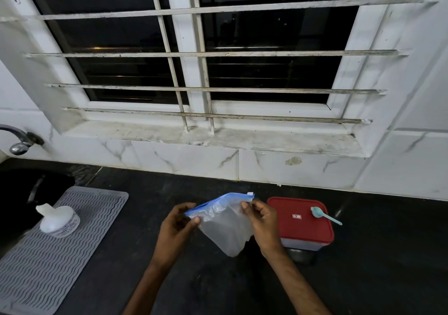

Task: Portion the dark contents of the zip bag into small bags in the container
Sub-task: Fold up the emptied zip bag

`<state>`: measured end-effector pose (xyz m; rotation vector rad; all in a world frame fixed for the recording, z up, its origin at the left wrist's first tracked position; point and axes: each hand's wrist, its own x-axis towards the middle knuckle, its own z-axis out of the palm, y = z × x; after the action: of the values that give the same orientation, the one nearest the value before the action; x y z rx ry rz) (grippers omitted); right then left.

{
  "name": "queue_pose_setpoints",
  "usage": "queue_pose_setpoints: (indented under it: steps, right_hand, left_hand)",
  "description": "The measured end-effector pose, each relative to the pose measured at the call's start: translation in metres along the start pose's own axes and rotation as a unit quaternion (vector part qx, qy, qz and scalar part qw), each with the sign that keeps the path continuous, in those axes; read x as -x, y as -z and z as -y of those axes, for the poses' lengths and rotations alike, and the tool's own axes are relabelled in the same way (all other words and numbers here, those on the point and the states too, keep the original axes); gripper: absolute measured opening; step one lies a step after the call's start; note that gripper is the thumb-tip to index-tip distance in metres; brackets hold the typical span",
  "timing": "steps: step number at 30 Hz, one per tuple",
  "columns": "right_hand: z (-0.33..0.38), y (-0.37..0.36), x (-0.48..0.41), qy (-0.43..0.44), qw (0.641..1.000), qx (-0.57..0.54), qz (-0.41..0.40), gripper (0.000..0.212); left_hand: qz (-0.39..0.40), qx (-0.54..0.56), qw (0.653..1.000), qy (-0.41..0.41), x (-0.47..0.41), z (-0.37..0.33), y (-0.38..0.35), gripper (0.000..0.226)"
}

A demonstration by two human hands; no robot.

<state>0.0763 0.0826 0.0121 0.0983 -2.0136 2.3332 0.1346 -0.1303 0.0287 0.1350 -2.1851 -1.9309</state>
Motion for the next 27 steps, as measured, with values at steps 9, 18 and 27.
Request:
queue_pose_setpoints:
  steps: [9, 18, 27]
  right_hand:
    - [-0.007, 0.002, 0.006, -0.004, 0.998, 0.037, 0.055, 0.011]
    - [0.006, 0.002, 0.005, -0.040, 0.998, -0.009, 0.052, 0.015]
    - [0.005, 0.001, 0.001, 0.018, 0.993, 0.105, -0.046, 0.019]
  left_hand:
    - [-0.185, 0.107, 0.977, -0.025, -0.012, -0.008, 0.003, 0.017]
    - [-0.212, 0.093, 0.972, -0.047, -0.012, -0.006, 0.003, 0.022]
    - [-0.151, 0.043, 0.987, -0.026, -0.003, -0.005, -0.002, 0.018]
